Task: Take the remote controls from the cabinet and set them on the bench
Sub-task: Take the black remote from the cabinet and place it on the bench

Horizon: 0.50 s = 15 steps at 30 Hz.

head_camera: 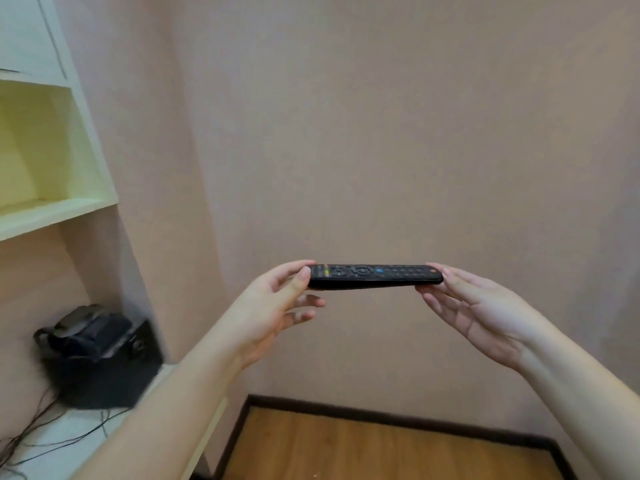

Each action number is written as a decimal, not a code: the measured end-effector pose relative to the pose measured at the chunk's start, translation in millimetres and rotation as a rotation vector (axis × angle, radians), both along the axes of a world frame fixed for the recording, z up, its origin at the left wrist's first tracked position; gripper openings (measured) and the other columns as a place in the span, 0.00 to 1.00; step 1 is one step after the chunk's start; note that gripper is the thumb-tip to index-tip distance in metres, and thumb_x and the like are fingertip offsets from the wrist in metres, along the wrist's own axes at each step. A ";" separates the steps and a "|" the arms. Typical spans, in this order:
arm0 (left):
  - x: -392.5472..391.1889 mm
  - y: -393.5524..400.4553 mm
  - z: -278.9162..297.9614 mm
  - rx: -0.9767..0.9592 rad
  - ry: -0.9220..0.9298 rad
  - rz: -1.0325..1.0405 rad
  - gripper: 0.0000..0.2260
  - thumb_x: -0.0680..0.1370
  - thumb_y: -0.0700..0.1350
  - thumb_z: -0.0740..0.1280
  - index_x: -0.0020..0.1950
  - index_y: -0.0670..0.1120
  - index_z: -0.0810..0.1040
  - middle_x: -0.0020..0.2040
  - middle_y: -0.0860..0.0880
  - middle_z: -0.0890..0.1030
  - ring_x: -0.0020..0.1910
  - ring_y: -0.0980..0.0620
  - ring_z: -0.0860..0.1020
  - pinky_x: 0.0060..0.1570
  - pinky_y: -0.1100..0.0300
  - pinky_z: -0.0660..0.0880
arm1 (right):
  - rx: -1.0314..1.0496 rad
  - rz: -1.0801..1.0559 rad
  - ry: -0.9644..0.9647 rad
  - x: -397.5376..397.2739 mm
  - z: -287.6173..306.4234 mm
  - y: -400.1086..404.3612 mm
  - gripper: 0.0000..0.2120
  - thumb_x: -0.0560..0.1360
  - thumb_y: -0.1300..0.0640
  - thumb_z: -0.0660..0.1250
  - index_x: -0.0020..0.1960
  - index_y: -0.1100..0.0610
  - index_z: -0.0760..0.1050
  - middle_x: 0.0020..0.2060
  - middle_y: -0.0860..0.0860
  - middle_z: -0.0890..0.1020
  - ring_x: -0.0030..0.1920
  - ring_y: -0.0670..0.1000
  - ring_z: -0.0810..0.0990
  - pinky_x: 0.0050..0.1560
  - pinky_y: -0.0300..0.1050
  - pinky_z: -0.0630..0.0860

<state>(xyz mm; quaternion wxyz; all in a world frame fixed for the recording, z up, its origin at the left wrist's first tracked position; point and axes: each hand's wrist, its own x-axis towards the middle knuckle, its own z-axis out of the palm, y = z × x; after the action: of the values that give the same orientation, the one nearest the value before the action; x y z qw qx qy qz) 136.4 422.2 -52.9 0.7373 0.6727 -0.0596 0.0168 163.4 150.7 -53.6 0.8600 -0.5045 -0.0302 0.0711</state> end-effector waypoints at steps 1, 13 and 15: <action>9.0 -4.8 -2.7 0.013 -0.006 -0.045 0.21 0.73 0.51 0.67 0.63 0.45 0.77 0.57 0.46 0.82 0.45 0.50 0.83 0.41 0.61 0.79 | -0.010 -0.039 0.003 -0.9 -3.0 -7.1 0.13 0.76 0.60 0.62 0.58 0.64 0.76 0.50 0.58 0.83 0.47 0.51 0.84 0.48 0.39 0.81; 71.4 -140.3 -42.7 0.148 -0.069 -0.532 0.16 0.77 0.42 0.68 0.65 0.49 0.75 0.56 0.49 0.83 0.47 0.54 0.83 0.43 0.63 0.79 | -0.125 -0.543 0.035 -80.4 -33.0 -115.8 0.11 0.79 0.60 0.59 0.57 0.61 0.77 0.46 0.53 0.86 0.47 0.49 0.84 0.46 0.38 0.81; 70.9 -174.3 -46.2 0.156 -0.081 -0.605 0.16 0.77 0.43 0.68 0.65 0.50 0.75 0.56 0.50 0.83 0.47 0.54 0.83 0.43 0.62 0.79 | -0.123 -0.638 0.052 -101.1 -37.5 -138.6 0.12 0.79 0.61 0.59 0.59 0.62 0.76 0.48 0.55 0.85 0.49 0.50 0.84 0.50 0.40 0.81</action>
<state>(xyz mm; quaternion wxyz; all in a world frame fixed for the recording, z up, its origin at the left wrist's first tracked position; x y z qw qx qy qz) 207.3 248.0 -99.1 0.6521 0.6778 -0.2874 -0.1811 62.3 12.1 -91.1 0.8072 -0.5376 0.1558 -0.1875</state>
